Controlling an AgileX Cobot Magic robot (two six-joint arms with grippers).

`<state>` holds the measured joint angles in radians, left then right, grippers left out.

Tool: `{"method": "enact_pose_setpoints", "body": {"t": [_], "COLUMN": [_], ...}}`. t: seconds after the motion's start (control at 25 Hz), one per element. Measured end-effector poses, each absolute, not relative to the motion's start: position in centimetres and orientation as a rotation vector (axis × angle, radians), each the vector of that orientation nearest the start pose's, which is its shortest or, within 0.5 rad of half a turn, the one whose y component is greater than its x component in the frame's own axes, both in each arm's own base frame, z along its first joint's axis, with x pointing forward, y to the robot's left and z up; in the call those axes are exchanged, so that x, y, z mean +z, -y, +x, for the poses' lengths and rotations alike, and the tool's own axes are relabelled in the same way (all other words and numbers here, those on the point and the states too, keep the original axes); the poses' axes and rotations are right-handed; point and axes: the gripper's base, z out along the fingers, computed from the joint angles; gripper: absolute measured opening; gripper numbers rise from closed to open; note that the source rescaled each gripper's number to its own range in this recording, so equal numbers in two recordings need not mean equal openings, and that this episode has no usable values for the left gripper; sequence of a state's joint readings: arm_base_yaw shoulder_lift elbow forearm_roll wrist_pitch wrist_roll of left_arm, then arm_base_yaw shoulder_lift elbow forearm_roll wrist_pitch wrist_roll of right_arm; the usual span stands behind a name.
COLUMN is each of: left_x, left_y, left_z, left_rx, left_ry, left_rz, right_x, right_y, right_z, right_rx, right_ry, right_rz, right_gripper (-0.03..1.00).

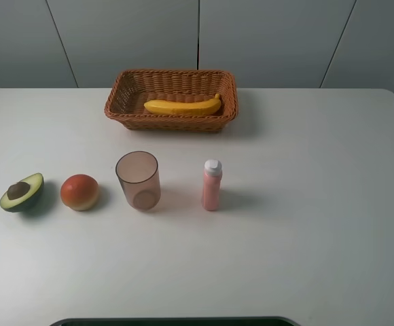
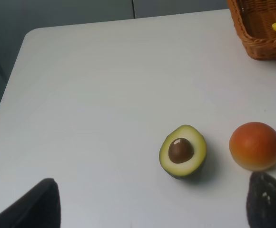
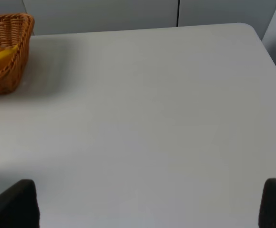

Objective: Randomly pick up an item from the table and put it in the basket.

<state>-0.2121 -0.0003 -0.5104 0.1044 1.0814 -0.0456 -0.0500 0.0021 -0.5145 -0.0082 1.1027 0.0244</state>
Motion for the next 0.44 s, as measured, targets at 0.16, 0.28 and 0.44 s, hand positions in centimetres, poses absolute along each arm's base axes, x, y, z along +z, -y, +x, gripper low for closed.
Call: {"method": "enact_pose_setpoints", "body": {"t": [0.16,0.28,0.44], "left_x": [27.88,27.88,27.88], "left_y": [-0.97,-0.97,-0.97], "left_z": [-0.53,-0.53,-0.53], "left_rx": [-0.036,-0.036,-0.036], "left_ry": [-2.044,-2.044,-2.044], "left_rz": [0.162,0.162,0.162], "right_x": [27.79,27.79,27.79], "right_y": [0.03,0.02,0.02], "right_z": [-0.81,-0.84,-0.84], "right_rx": [-0.017,-0.017,-0.016], "right_ry": [-2.072,-2.070,-2.070], "right_rz": [0.093,0.093,0.095], "right_gripper": [1.00,1.00,1.00]}}
